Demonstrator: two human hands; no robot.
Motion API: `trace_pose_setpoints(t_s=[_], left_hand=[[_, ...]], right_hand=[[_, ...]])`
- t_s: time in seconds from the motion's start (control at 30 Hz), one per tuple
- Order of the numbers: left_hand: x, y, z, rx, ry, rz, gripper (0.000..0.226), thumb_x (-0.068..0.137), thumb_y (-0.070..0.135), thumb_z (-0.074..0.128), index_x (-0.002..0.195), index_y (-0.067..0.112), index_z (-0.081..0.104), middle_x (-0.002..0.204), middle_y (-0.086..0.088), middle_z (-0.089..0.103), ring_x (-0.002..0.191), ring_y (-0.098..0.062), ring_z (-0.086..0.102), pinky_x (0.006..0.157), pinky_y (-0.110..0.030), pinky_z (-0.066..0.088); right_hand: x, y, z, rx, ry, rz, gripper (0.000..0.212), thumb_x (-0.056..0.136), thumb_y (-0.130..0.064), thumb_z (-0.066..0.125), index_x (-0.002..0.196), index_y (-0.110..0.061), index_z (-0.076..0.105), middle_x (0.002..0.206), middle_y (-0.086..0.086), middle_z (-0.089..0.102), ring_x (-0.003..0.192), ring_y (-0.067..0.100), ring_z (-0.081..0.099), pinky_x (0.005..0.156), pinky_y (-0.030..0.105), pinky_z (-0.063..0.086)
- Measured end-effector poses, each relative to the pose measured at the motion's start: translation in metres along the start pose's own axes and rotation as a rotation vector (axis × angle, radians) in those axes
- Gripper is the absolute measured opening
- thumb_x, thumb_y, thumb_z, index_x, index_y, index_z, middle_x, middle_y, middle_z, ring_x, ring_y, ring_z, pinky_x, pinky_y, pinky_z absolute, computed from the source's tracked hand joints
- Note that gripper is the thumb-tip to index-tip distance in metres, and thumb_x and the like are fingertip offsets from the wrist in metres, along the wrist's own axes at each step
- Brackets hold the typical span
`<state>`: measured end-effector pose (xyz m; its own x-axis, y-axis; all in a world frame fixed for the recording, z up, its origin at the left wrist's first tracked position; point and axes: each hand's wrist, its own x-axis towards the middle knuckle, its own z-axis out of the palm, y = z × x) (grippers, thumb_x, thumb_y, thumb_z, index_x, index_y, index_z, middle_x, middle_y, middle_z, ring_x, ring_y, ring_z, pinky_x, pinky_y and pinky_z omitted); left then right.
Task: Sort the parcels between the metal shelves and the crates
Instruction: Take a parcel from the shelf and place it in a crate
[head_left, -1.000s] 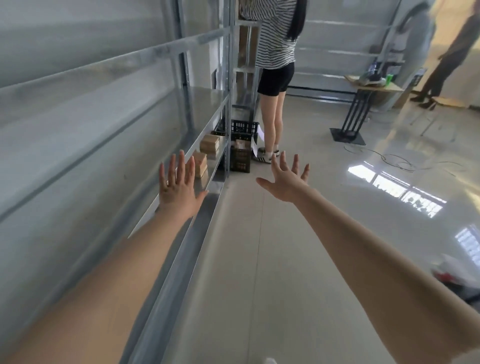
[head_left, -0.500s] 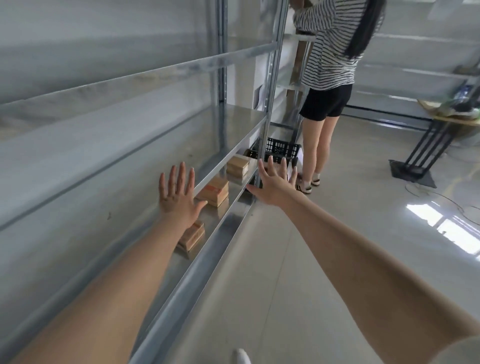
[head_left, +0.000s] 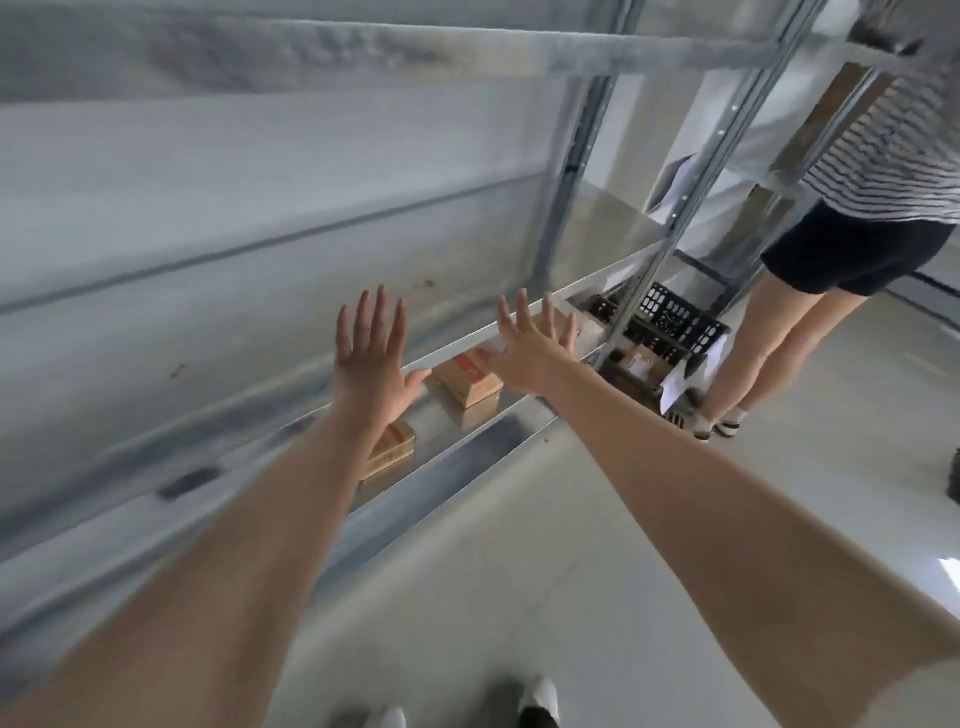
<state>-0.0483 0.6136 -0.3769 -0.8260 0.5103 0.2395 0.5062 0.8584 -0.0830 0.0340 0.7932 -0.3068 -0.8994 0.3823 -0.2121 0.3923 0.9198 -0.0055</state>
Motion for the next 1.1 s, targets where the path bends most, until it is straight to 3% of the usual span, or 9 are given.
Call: trace_pose_setpoints(t_s=[0.17, 0.3, 0.37, 0.43, 0.53, 0.7, 0.93, 1.1], left_hand=[[-0.049, 0.016, 0.028, 0.020, -0.087, -0.131, 0.094, 0.088, 0.062, 0.054, 0.156, 0.008, 0.016, 0.164, -0.014, 0.006, 0.152, -0.031, 0.002, 0.116, -0.041, -0.024], [-0.095, 0.041, 0.059, 0.060, -0.166, -0.278, 0.092, 0.089, 0.065, 0.044, 0.156, 0.008, 0.019, 0.163, -0.017, 0.012, 0.151, -0.033, 0.009, 0.120, -0.045, -0.006], [-0.115, 0.051, 0.075, 0.052, -0.209, -0.324, 0.090, 0.089, 0.062, 0.050, 0.155, 0.005, 0.024, 0.162, -0.018, 0.015, 0.150, -0.034, 0.014, 0.120, -0.045, -0.003], [-0.132, 0.059, 0.092, 0.032, -0.287, -0.369, 0.094, 0.089, 0.061, 0.053, 0.156, 0.006, 0.016, 0.163, -0.017, 0.007, 0.152, -0.032, 0.006, 0.120, -0.044, -0.009], [-0.139, 0.068, 0.123, 0.048, -0.453, -0.439, 0.094, 0.094, 0.067, 0.035, 0.156, 0.009, -0.007, 0.161, -0.013, -0.019, 0.151, -0.029, -0.015, 0.116, -0.043, -0.022], [-0.118, 0.068, 0.201, 0.004, -0.524, -0.490, 0.090, 0.093, 0.072, 0.010, 0.154, 0.011, -0.016, 0.161, -0.010, -0.025, 0.148, -0.026, -0.024, 0.116, -0.042, -0.022], [-0.079, 0.041, 0.323, -0.310, -0.431, -0.741, 0.089, 0.086, 0.068, 0.002, 0.157, 0.015, -0.010, 0.163, -0.012, -0.019, 0.150, -0.031, -0.018, 0.121, -0.044, -0.010], [-0.033, 0.015, 0.402, -0.763, -0.141, -0.982, 0.077, 0.098, 0.062, 0.005, 0.157, 0.014, -0.009, 0.164, -0.010, -0.014, 0.152, -0.025, -0.012, 0.123, -0.047, -0.004]], right_hand=[[0.034, 0.015, 0.041, -0.022, -0.098, -0.182, 0.078, 0.100, -0.063, 0.021, 0.159, -0.023, -0.009, 0.166, 0.002, -0.017, 0.151, 0.032, -0.020, 0.119, 0.060, -0.012], [0.053, 0.028, 0.088, -0.052, -0.265, -0.348, 0.082, 0.100, -0.063, 0.027, 0.158, -0.023, -0.015, 0.165, 0.001, -0.022, 0.151, 0.023, -0.022, 0.117, 0.060, -0.013], [0.058, 0.030, 0.112, -0.049, -0.365, -0.349, 0.084, 0.100, -0.063, 0.027, 0.157, -0.019, -0.017, 0.165, 0.003, -0.022, 0.152, 0.022, -0.021, 0.120, 0.059, -0.009], [0.062, 0.030, 0.137, -0.082, -0.425, -0.350, 0.084, 0.100, -0.063, 0.025, 0.157, -0.018, -0.017, 0.166, 0.004, -0.019, 0.153, 0.024, -0.017, 0.120, 0.058, -0.007], [0.074, 0.031, 0.174, -0.065, -0.514, -0.332, 0.087, 0.099, -0.066, 0.024, 0.156, -0.019, -0.020, 0.165, 0.004, -0.019, 0.153, 0.025, -0.016, 0.121, 0.057, -0.005], [0.123, 0.022, 0.242, 0.040, -0.551, -0.325, 0.089, 0.098, -0.067, 0.027, 0.155, -0.020, -0.023, 0.165, -0.001, -0.021, 0.152, 0.021, -0.019, 0.121, 0.053, -0.008], [0.216, -0.006, 0.354, 0.332, -0.603, -0.411, 0.096, 0.097, -0.062, 0.042, 0.157, -0.014, -0.016, 0.166, 0.008, -0.016, 0.152, 0.028, -0.016, 0.122, 0.044, -0.003], [0.270, -0.027, 0.409, 0.788, -0.540, -0.322, 0.094, 0.096, -0.065, 0.039, 0.157, -0.018, -0.015, 0.167, 0.004, -0.012, 0.153, 0.024, -0.011, 0.124, 0.051, -0.001]])
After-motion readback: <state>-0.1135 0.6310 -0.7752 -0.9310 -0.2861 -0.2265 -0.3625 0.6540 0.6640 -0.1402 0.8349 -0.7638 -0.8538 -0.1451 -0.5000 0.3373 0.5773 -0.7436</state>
